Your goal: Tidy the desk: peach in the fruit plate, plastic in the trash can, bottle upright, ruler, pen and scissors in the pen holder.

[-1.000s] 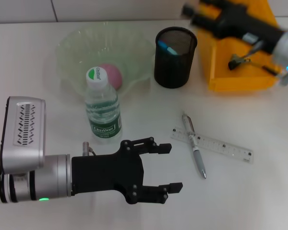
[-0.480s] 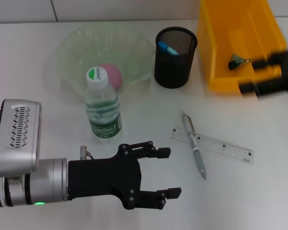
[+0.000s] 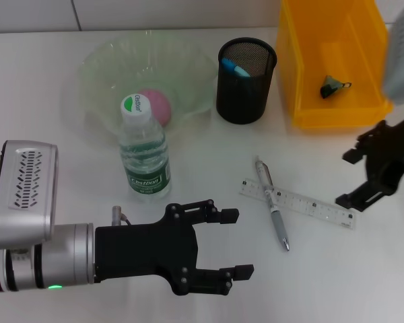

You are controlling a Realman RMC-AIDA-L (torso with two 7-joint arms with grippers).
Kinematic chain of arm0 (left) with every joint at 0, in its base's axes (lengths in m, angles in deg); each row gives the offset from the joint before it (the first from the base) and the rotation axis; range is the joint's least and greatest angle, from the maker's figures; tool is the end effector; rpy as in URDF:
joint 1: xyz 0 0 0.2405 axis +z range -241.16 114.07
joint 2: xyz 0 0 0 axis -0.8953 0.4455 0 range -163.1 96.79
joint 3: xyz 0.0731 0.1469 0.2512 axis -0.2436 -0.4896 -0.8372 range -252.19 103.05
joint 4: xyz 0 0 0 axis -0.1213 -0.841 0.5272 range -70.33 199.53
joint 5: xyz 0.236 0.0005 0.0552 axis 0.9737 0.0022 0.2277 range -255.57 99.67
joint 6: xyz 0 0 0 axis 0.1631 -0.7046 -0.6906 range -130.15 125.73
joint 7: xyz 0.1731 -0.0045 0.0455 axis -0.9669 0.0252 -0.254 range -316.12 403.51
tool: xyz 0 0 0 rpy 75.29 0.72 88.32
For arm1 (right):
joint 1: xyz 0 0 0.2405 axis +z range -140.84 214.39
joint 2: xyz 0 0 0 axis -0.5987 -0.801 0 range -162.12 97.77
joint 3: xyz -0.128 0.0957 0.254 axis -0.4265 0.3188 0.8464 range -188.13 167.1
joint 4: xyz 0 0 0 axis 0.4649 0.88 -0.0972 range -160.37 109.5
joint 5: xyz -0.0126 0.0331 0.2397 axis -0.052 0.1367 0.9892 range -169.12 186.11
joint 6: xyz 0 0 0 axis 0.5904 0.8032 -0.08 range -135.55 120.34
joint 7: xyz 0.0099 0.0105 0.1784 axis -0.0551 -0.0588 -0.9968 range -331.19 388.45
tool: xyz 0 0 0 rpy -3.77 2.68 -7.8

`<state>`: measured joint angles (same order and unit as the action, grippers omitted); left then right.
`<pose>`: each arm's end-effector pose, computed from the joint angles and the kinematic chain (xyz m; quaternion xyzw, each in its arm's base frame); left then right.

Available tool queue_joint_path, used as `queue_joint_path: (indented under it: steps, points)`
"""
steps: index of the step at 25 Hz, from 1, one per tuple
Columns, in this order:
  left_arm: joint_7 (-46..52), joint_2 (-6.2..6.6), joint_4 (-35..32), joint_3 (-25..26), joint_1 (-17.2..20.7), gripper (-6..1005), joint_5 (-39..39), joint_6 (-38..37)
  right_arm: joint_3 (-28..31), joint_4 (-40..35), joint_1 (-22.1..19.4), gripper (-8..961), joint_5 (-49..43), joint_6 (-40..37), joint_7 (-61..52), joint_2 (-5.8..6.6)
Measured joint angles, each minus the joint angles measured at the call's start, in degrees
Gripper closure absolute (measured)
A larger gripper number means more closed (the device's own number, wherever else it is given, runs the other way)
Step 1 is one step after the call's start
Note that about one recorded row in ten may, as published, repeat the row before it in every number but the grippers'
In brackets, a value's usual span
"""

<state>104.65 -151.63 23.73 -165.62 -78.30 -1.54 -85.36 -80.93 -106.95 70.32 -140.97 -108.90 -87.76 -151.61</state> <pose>-0.2688 0.2786 -0.1397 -0.9512 -0.0808 -0.2968 0.0260 0.2276 0.3933 -0.0153 -0.9649 0.1339 -0.2065 0.0913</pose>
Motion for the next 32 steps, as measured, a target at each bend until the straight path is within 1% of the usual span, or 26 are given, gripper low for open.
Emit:
queue_joint_path:
  steps: [2,3,4,10,12,13,19,23,32]
  points:
    - [0.0,0.0,0.0,0.0,0.1,186,0.0,0.0,-3.6,0.4,-0.4,111,1.1,3.3,-0.9,-0.08]
    - [0.0,0.0,0.0,0.0,0.1,186,0.0,0.0,-5.3,0.7,-0.8,111,3.4,5.8,-1.3,-0.1]
    - [0.0,0.0,0.0,0.0,0.1,186,0.0,0.0,-5.3,0.7,-0.8,112,3.4,5.8,-1.3,-0.1]
    - [0.0,0.07,0.1,0.0,0.1,186,0.0,0.0,-8.0,3.9,-0.6,117,9.2,11.3,-1.3,-0.07]
    - [0.0,0.08,0.1,0.0,0.1,186,0.1,0.0,-9.3,4.9,-0.5,122,9.7,12.9,-1.0,-0.05]
    - [0.0,0.09,0.1,0.0,0.1,186,0.1,-0.1,-11.1,5.7,-0.4,124,9.7,14.6,-0.9,-0.01]
    - [0.0,0.27,0.1,0.0,0.2,186,1.3,-1.2,-14.5,8.1,0.1,138,10.4,18.3,-0.7,0.03]
    - [0.0,0.69,0.1,1.1,1.3,186,1.9,-2.1,-16.2,9.9,0.4,146,11.4,20.9,-0.7,-0.09]
    - [0.0,0.97,0.1,2.2,1.8,186,2.2,-3.0,-16.7,14.7,0.8,167,15.7,25.4,0.8,-0.06]
